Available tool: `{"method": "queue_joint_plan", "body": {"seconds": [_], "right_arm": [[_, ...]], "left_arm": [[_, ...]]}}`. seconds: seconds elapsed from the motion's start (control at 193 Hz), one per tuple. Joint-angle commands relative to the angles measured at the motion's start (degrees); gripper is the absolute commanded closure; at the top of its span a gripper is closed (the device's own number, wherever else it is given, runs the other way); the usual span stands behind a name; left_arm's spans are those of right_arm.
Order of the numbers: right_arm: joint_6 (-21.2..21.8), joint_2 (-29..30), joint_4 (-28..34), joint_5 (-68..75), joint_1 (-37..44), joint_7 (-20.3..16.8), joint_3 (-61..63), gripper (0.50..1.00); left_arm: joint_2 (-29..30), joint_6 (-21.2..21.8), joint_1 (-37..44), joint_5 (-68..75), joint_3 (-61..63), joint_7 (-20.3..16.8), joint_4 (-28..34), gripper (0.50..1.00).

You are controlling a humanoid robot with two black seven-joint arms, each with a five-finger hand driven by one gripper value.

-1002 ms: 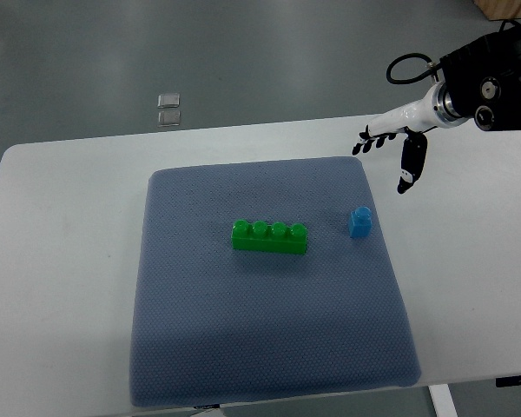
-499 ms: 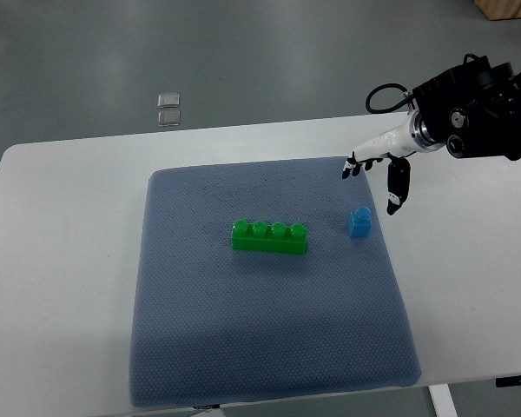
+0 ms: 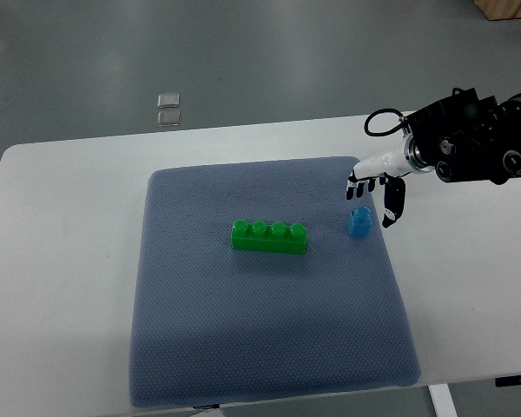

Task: Stack blue block on green block with right hand
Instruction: 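Lower the right hand down around the small blue block, then close the right hand fingers on the blue block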

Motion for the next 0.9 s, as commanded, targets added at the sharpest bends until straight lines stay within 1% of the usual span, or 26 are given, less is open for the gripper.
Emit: {"method": "queue_joint_plan", "body": {"seconds": [0.0, 0.327, 0.55, 0.763, 0.789, 0.893], "right_arm": [[0.04, 0.32, -0.25, -0.23, -0.94, -0.16, 0.03, 0.695], [-0.05, 0.40, -3.07, -0.40, -4.10, -0.60, 1.44, 0.701], [-0.40, 0.40, -3.51, -0.40, -4.89, -0.86, 1.53, 0.703], [-0.40, 0.84, -3.77, -0.40, -5.25, -0.95, 2.14, 0.722], [-0.40, 0.84, -3.95, -0.40, -5.42, -0.95, 2.23, 0.732], [-0.58, 0.84, -4.30, -0.49, -5.95, -0.95, 2.23, 0.744]], "left_arm": [[0.00, -0.01, 0.00, -0.01, 0.00, 0.00, 0.00, 0.500], [0.00, -0.01, 0.00, -0.01, 0.00, 0.00, 0.00, 0.500], [0.00, -0.01, 0.00, -0.01, 0.00, 0.00, 0.00, 0.500], [0.00, -0.01, 0.00, -0.01, 0.00, 0.00, 0.00, 0.500], [0.00, -0.01, 0.00, -0.01, 0.00, 0.00, 0.00, 0.500], [0.00, -0.01, 0.00, 0.07, 0.00, 0.00, 0.00, 0.500]]}}
